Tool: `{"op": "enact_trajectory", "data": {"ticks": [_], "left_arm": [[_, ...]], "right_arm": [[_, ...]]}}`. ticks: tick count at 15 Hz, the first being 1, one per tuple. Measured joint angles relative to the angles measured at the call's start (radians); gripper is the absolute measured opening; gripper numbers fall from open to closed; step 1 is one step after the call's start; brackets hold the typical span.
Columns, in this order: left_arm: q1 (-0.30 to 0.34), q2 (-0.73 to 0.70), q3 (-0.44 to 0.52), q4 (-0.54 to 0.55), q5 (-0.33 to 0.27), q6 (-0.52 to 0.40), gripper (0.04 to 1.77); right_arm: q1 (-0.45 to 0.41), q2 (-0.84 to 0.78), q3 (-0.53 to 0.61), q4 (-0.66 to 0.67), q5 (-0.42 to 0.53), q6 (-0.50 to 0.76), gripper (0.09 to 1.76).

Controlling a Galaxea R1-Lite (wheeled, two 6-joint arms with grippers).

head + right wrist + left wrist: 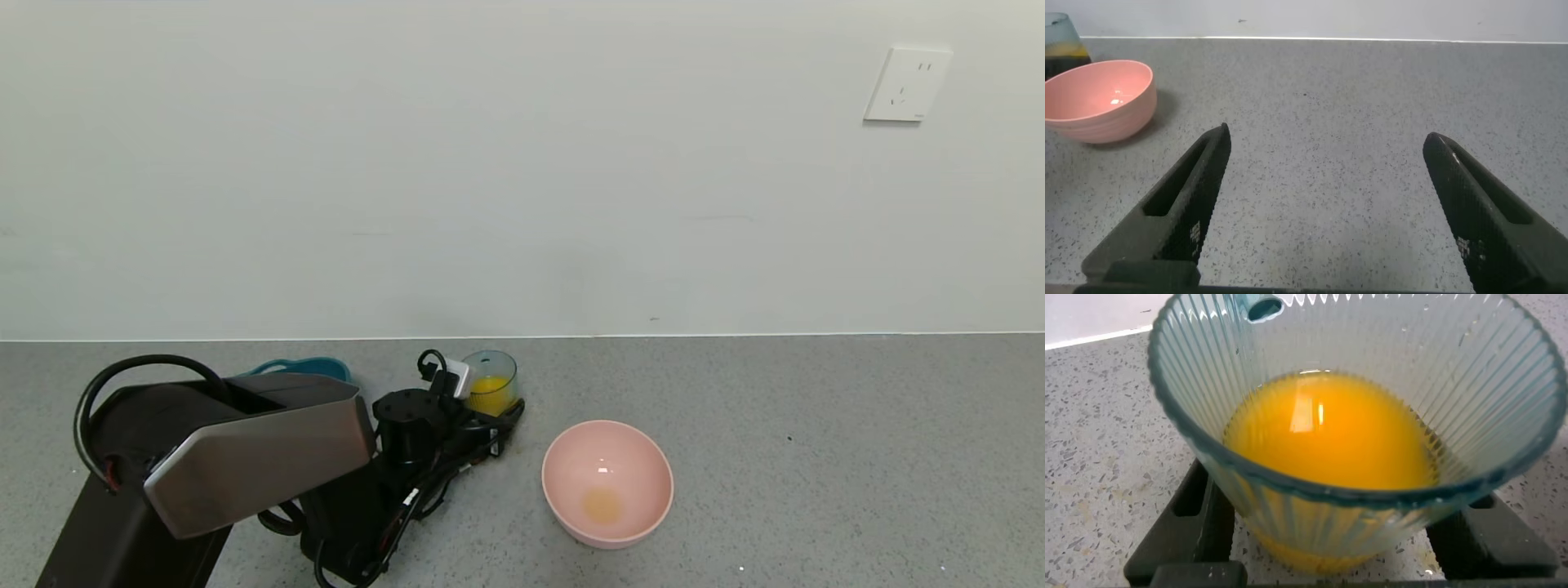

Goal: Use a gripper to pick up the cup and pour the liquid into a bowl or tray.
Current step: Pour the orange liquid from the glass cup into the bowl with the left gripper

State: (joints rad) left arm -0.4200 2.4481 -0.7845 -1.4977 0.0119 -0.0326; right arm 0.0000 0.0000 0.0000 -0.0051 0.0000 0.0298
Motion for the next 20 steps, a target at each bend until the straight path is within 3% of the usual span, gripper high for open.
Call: {"op": "enact_trajectory", "data": {"ticks": [5, 9, 14, 20], "left_arm": [[0.001, -0.024, 0.010, 0.003, 0.001, 0.000, 1.30], [0.000, -0.090, 0.018, 0.072, 0.005, 0.007, 1.30], [0.000, -0.209, 0.019, 0.140, 0.008, 0.076, 1.30], [0.000, -0.279, 0.021, 0.141, 0.000, 0.193, 1.30]], "right_arm": [[0.000, 0.000, 0.000, 0.000, 0.000, 0.000, 1.71], [0.000, 0.000, 0.000, 0.000, 0.000, 0.000, 1.71], [0.000, 0.000, 0.000, 0.000, 0.000, 0.000, 1.71], [0.000, 0.000, 0.000, 0.000, 0.000, 0.000, 1.71]]}}
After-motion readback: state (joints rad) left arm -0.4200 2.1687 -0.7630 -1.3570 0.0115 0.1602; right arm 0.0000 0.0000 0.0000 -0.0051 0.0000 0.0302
